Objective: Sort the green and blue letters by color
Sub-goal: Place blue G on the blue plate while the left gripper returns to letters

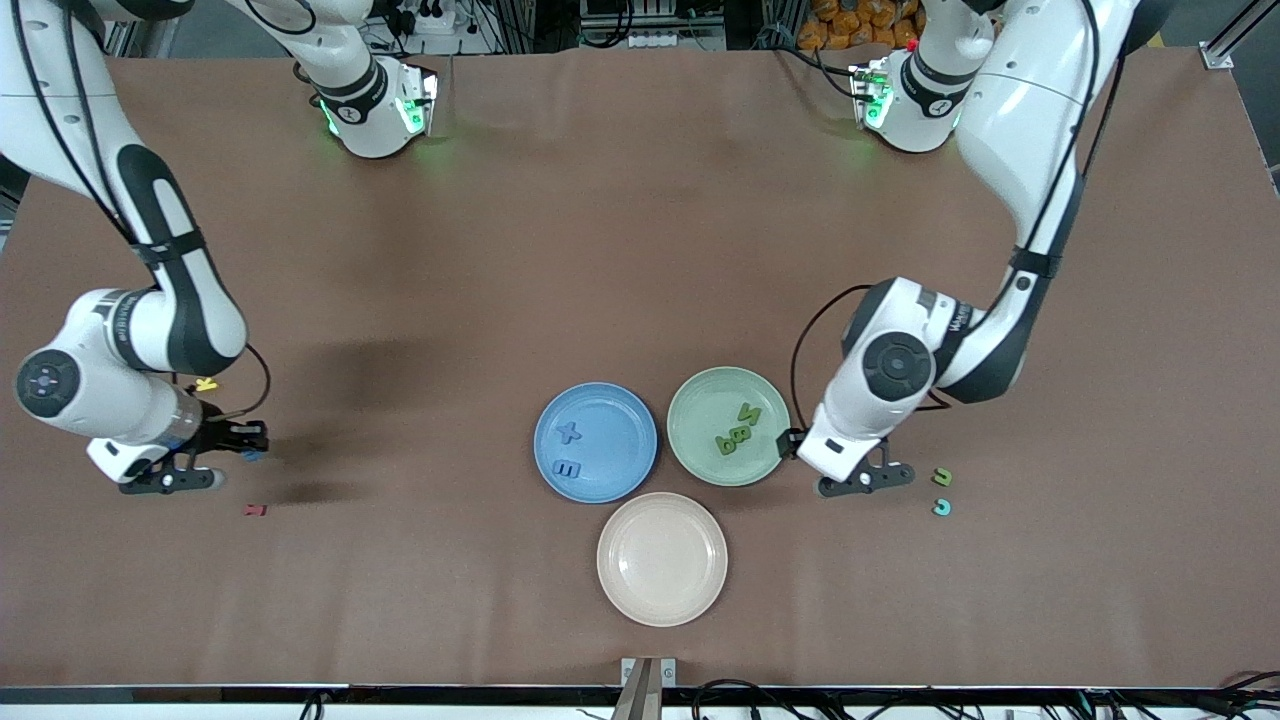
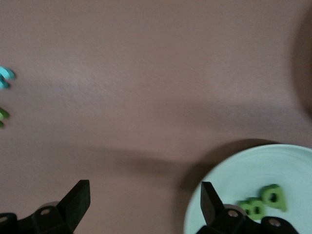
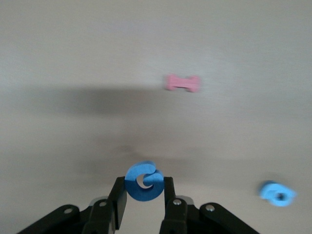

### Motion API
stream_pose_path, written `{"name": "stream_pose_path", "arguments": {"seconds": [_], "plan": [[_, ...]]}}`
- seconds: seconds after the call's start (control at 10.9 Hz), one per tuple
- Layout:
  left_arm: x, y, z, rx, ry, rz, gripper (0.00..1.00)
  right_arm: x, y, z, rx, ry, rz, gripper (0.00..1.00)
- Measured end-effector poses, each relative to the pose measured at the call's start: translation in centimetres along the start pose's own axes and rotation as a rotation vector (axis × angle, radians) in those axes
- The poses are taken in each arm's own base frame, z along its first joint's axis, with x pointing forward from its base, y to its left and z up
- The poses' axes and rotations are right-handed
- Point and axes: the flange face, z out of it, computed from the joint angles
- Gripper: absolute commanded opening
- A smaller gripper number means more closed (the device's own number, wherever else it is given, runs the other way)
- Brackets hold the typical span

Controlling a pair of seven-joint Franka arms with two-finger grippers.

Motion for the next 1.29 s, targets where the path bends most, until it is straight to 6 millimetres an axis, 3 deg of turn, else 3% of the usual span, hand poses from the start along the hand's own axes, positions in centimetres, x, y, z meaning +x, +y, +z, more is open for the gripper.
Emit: {"name": "stream_pose_path", "arguments": {"seconds": [0.37,0.55,0.83,0.92,1.1,1.29], "plan": [[4.1,-9.9,0.6,0.008,-0.014,0.299,1.00,2.4,-11.5,-2.3,0.152,0.031,0.197,0.00],[5.2,-14.7,1.2,0.007,-0.029,0.463,1.00,2.7,-17.2,-2.8,0.171,0.022,0.282,0.00],[5.8,-20.4,1.9,-0.047,-0.046,0.592,1.00,2.1,-30.0,-3.4,0.190,0.011,0.399,0.00],[5.9,-21.8,2.0,-0.056,-0.047,0.602,1.00,1.8,-33.6,-4.0,0.200,0.015,0.422,0.00],[5.8,-22.0,2.7,-0.066,-0.037,0.611,1.00,1.1,-38.2,-5.0,0.217,0.021,0.462,0.00],[5.7,-21.0,3.5,-0.076,-0.022,0.623,1.00,0.4,-41.4,-4.8,0.230,0.019,0.497,0.99]]}}
